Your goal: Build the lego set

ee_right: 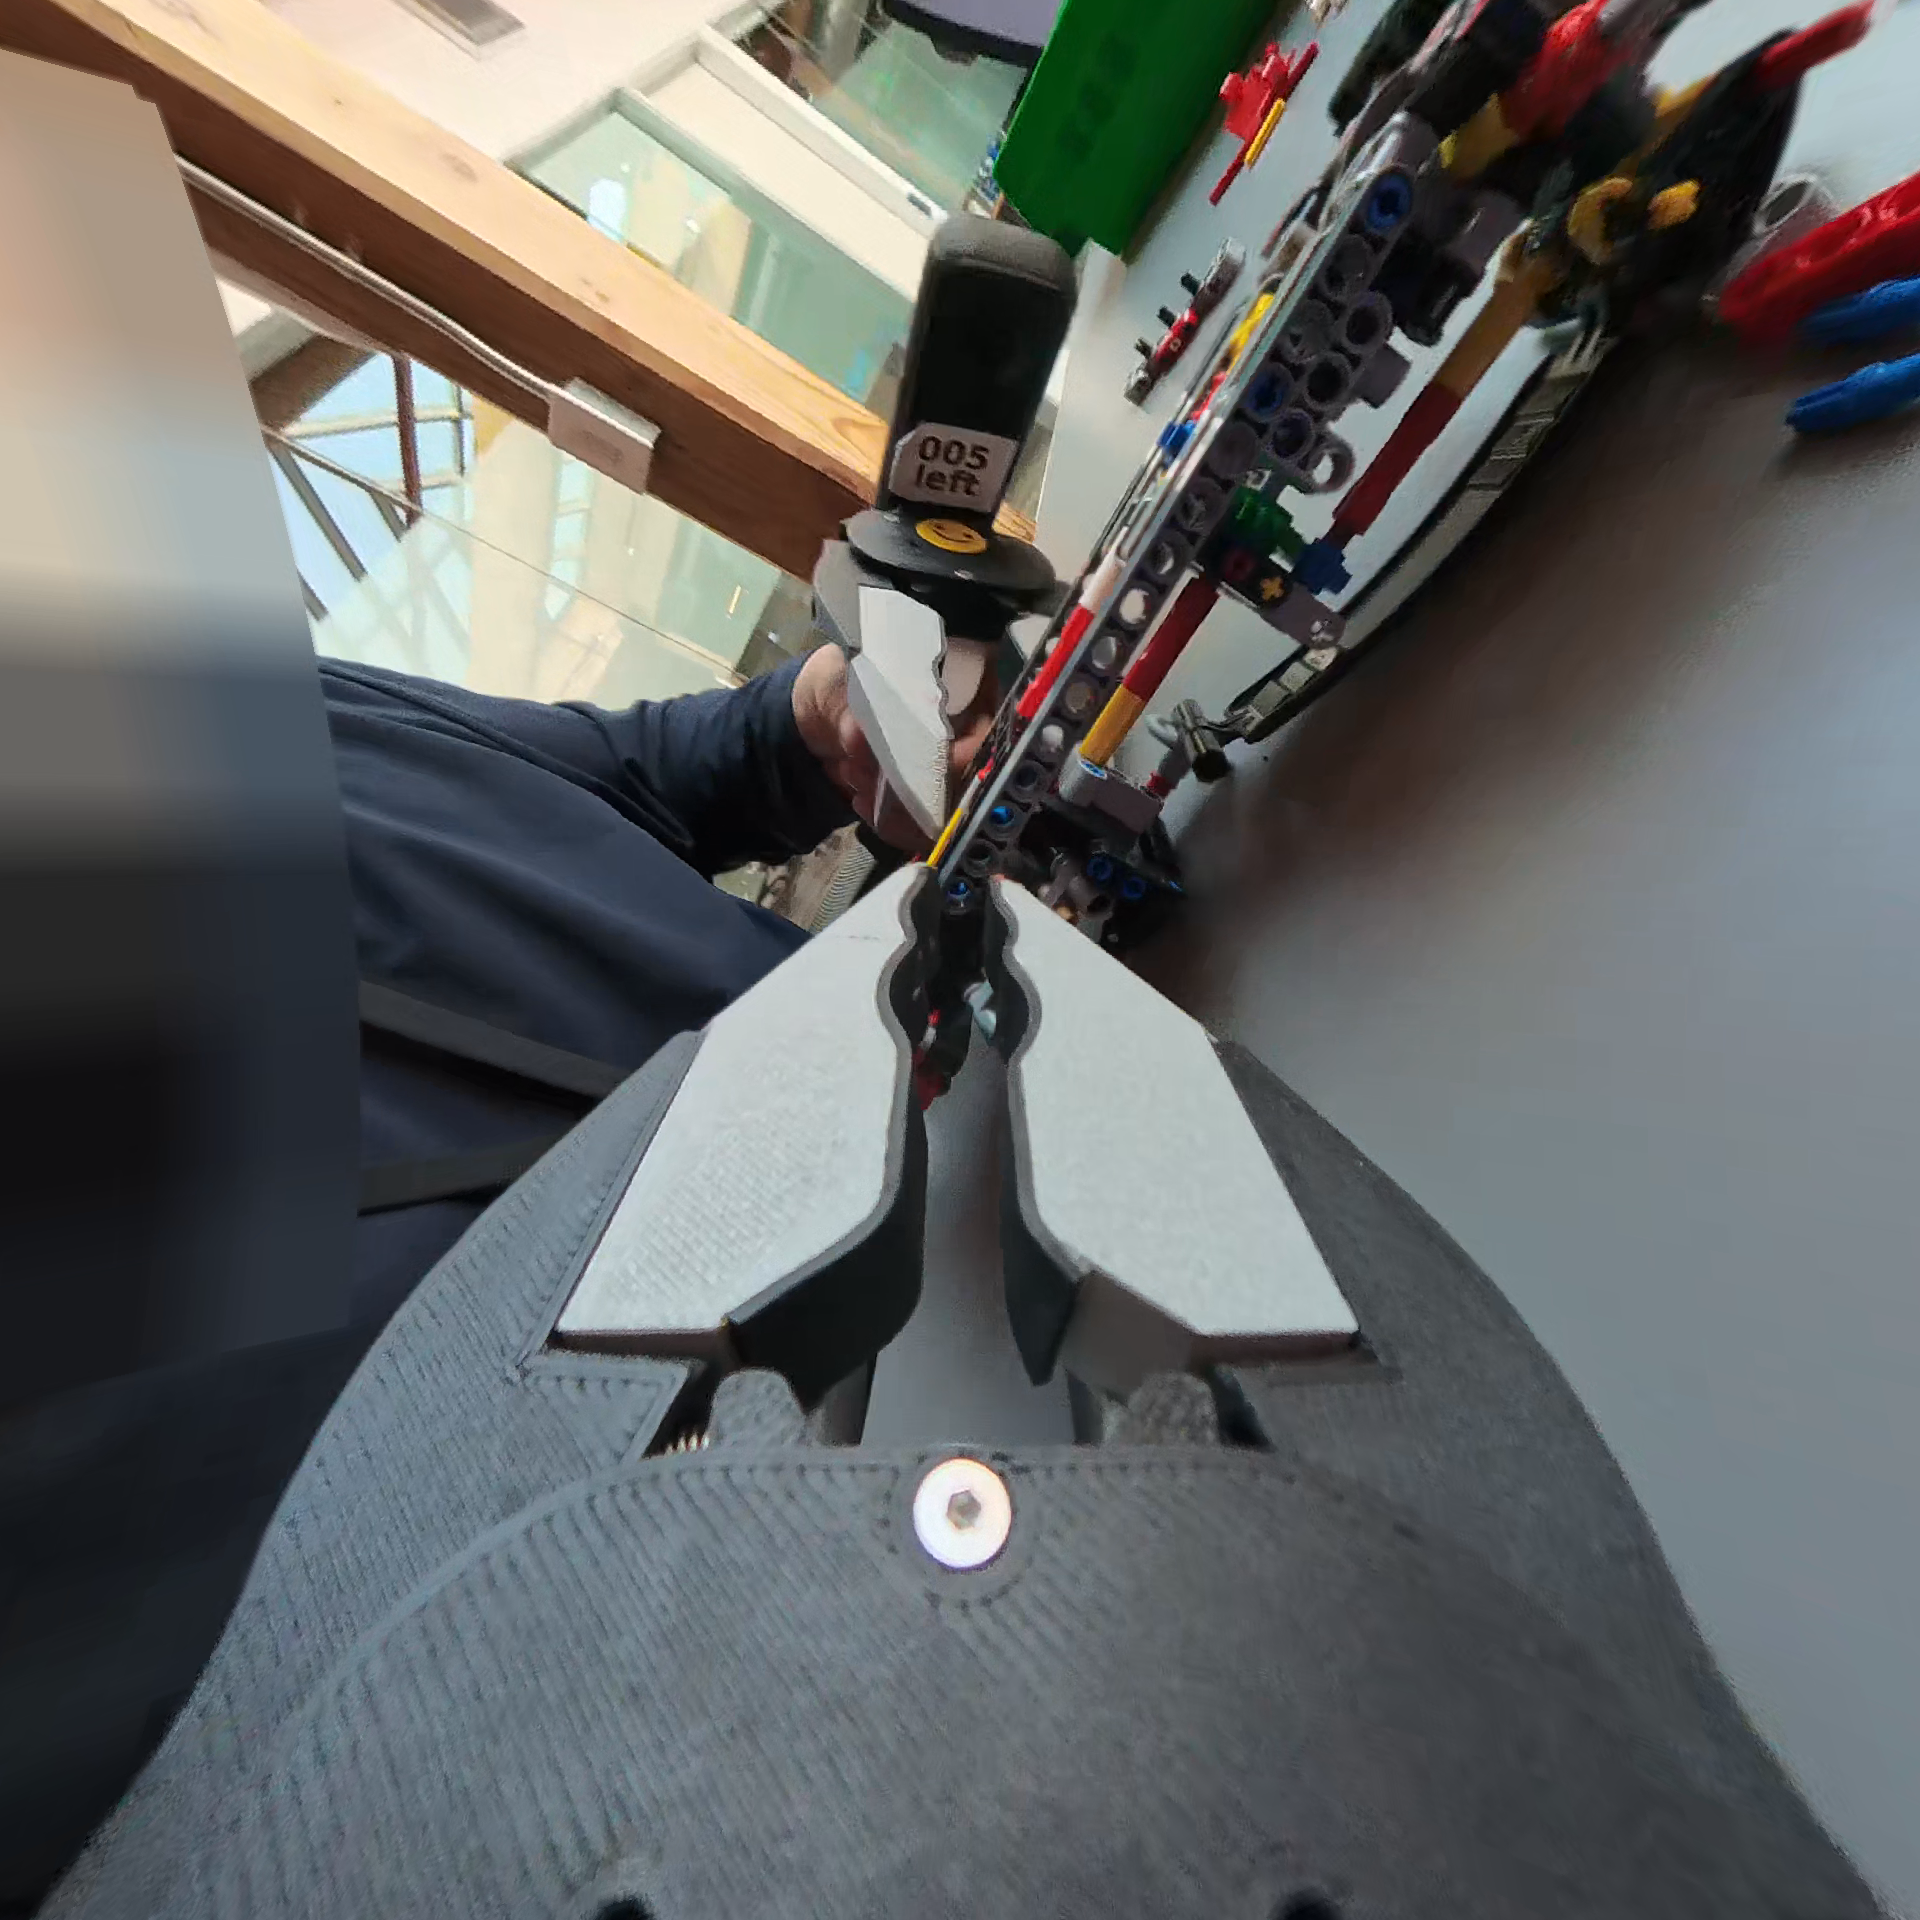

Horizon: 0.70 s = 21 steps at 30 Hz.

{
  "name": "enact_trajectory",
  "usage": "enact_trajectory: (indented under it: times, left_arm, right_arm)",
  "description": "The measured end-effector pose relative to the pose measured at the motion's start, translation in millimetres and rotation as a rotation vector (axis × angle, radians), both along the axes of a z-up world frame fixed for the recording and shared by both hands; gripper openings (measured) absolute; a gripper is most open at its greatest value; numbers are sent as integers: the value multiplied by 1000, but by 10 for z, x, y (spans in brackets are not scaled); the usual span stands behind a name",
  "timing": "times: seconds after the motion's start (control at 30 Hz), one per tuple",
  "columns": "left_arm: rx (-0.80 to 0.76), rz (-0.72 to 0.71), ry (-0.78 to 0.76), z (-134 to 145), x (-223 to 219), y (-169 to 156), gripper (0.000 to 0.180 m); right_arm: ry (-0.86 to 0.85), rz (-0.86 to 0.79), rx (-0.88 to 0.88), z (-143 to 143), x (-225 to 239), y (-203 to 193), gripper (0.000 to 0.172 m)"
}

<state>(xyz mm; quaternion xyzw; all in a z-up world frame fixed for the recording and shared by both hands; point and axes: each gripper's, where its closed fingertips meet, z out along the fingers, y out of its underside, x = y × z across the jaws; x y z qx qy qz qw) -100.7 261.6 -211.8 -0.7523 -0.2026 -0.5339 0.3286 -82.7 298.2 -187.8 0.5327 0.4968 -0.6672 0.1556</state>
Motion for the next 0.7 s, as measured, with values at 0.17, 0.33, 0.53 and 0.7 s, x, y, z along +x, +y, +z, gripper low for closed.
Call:
enact_trajectory:
  times: [0.17,0.33,0.53,0.7]
  left_arm:
    - [62,71,179,-4,-126,91,29]
    - [106,118,131,83,-219,143,12]
    - [154,111,105,170,-220,151,10]
    - [176,132,103,201,-213,186,9]
  right_arm:
    - [-10,18,23,-43,63,3,4]
    - [-62,38,87,-172,54,-51,4]
    - [-79,-1,79,-188,20,-13,5]
    - [-118,-25,63,-224,26,-28,14]
